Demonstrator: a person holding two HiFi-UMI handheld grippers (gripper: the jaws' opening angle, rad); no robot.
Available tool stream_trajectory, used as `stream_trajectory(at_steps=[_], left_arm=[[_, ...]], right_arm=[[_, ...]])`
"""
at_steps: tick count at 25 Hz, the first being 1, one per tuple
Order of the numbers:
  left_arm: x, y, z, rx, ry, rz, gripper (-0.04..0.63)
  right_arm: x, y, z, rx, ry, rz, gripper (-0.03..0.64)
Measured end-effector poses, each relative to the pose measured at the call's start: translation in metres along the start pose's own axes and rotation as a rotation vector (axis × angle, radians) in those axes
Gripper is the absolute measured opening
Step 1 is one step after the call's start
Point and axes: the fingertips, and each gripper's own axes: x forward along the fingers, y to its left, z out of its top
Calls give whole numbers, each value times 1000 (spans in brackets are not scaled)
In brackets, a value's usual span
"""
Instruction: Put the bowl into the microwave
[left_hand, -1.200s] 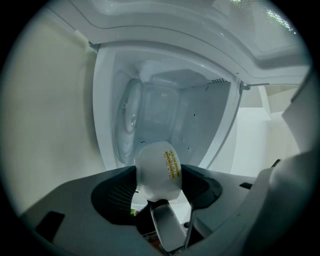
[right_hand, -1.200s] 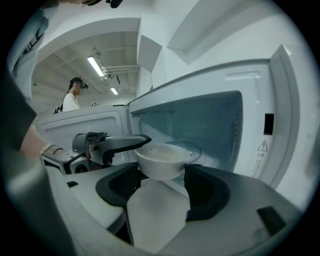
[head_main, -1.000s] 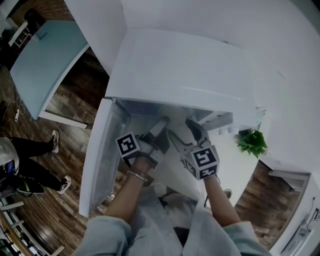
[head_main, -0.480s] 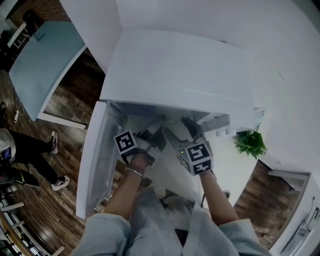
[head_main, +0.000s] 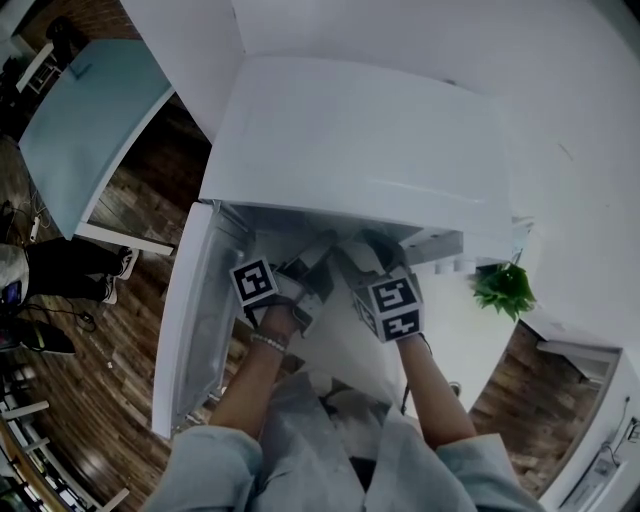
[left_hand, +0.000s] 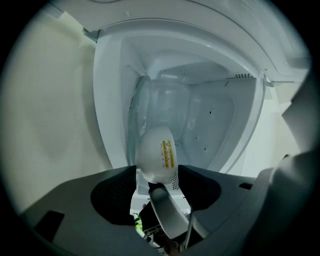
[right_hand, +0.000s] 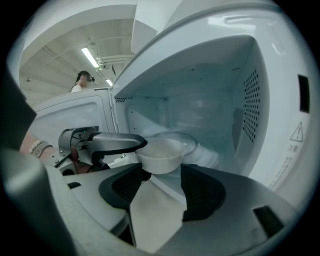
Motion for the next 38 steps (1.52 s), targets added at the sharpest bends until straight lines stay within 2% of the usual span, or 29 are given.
stream_trajectory(at_steps=[6, 20, 30, 32, 36, 38], left_arm=[[-7, -3, -7, 4, 9, 4, 253], [-45, -9, -29, 67, 51, 57, 253], [-61, -16, -38, 117, 49, 69, 252], [-62, -21, -40, 146, 57, 64, 216], [-64, -34, -46, 224, 71, 51, 181], [-64, -43, -50, 262, 81, 37, 155]], right_arm=[[15, -1, 6, 1, -2, -5, 245], [42, -21, 22, 22, -5, -45, 245], [15, -11, 17, 49, -38, -28, 245], [3, -10, 16, 60, -50, -38, 208], [-24, -8, 14, 86, -83, -52, 175], [-39, -6, 14, 99, -102, -61, 126]])
